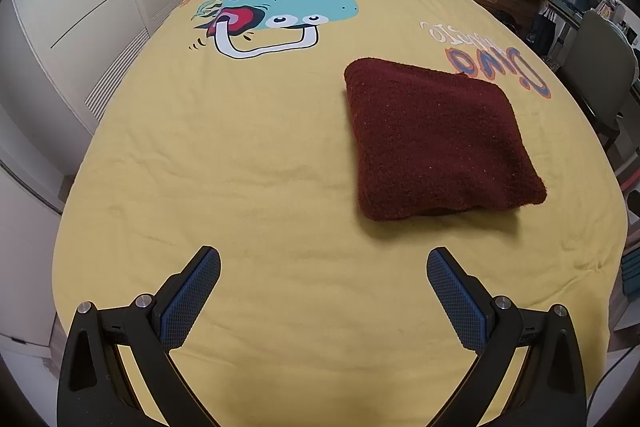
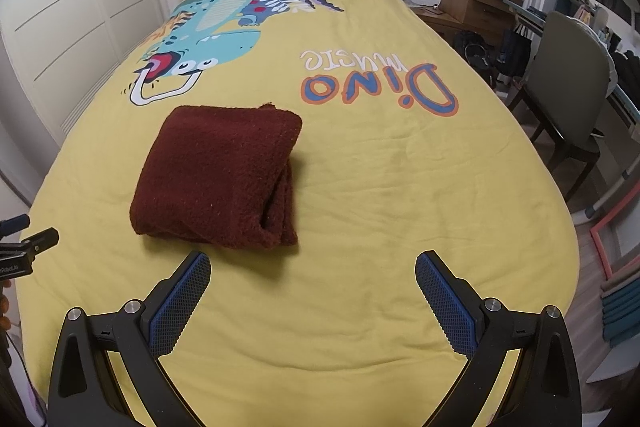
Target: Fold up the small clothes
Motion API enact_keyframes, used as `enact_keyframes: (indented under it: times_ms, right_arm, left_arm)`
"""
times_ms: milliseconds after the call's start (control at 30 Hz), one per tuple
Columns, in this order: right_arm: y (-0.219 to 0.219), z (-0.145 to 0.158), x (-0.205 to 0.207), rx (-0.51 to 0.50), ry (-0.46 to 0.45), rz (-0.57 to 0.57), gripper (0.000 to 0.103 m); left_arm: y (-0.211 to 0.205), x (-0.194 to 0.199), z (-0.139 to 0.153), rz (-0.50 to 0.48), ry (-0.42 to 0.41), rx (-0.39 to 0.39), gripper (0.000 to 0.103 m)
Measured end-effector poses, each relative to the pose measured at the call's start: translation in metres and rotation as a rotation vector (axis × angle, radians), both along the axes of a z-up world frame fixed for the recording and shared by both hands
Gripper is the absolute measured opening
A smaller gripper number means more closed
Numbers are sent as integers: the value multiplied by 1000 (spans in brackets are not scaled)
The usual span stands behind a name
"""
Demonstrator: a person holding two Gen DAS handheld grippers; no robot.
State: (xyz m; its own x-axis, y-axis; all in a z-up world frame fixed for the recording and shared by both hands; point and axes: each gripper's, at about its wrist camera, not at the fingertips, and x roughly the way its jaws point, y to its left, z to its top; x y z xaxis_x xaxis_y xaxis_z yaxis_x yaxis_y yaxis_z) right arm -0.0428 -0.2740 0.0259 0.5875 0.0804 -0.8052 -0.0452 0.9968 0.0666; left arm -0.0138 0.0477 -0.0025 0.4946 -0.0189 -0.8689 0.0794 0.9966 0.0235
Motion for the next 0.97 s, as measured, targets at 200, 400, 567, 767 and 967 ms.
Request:
enact_keyframes:
  times_ms: [200,400,567,767,967]
  right_arm:
    - [1,0,0,-7,3,4,102]
    - [0,0,2,-6,6,8,102]
    - [0,-2,4,-5,11,8,102]
    - [-2,-4,6,-11,19,10,102]
    - [-4,-5,8,-13,24,8,102]
  left_arm:
    - [0,0,1,1,-4,4,102]
    - [-4,-1,2,-14,-8,11,102]
    - [-7,-1,2,-21,-9,3,102]
    - [-10,0,4,-27,-14,-1,102]
    - [-11,1,5,-22,-15,6,102]
